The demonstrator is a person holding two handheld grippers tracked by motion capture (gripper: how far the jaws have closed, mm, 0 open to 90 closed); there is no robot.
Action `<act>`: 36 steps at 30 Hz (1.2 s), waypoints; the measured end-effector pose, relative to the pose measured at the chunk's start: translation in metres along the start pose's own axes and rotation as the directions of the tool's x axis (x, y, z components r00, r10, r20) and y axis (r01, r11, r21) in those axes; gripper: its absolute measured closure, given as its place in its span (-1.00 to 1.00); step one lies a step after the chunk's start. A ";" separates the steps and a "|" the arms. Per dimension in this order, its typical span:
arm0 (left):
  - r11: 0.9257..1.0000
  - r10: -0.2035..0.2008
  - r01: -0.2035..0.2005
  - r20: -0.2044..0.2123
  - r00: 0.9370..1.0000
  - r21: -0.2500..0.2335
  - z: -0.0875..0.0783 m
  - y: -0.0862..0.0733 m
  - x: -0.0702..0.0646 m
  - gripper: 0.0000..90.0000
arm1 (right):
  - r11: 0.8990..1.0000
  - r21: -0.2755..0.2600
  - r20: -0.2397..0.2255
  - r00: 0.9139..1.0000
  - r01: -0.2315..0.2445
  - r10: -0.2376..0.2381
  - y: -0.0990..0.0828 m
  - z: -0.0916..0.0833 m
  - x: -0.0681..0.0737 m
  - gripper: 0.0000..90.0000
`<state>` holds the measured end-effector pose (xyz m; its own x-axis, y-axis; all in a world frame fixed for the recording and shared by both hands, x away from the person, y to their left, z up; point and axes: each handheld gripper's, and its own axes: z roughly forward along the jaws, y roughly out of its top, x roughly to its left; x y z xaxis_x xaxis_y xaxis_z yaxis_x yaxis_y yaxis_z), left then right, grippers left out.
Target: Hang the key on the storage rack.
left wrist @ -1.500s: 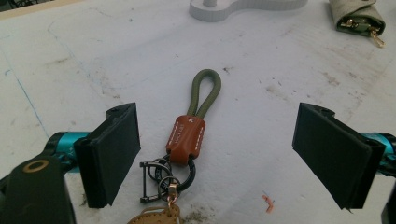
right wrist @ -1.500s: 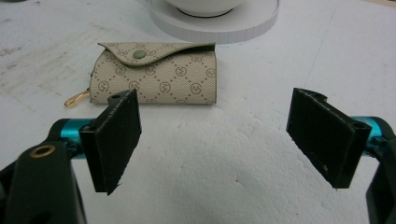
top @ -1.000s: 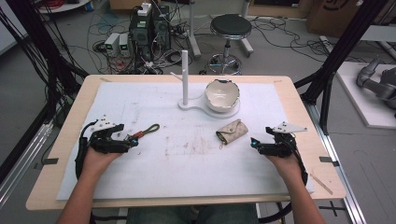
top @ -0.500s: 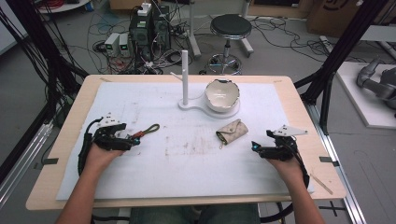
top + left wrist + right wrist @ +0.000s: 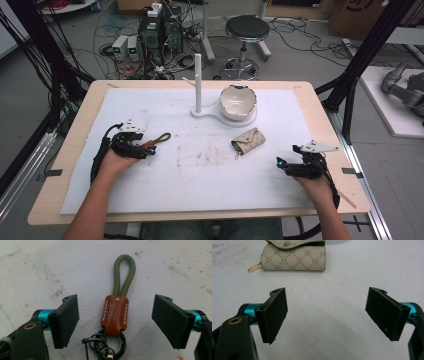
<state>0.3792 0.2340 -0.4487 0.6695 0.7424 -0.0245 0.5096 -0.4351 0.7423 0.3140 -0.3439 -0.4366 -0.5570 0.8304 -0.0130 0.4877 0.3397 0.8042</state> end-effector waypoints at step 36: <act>0.997 0.075 -0.075 0.048 0.996 0.009 0.001 0.000 0.000 0.57 | 1.000 0.002 -0.012 1.000 0.005 -0.005 0.000 0.002 0.001 -0.60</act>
<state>0.3799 0.2338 -0.4488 0.7308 0.6826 -0.0012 0.4626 -0.4939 0.7363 0.3147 -0.3420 -0.4382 -0.5678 0.8231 -0.0097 0.4863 0.3449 0.8028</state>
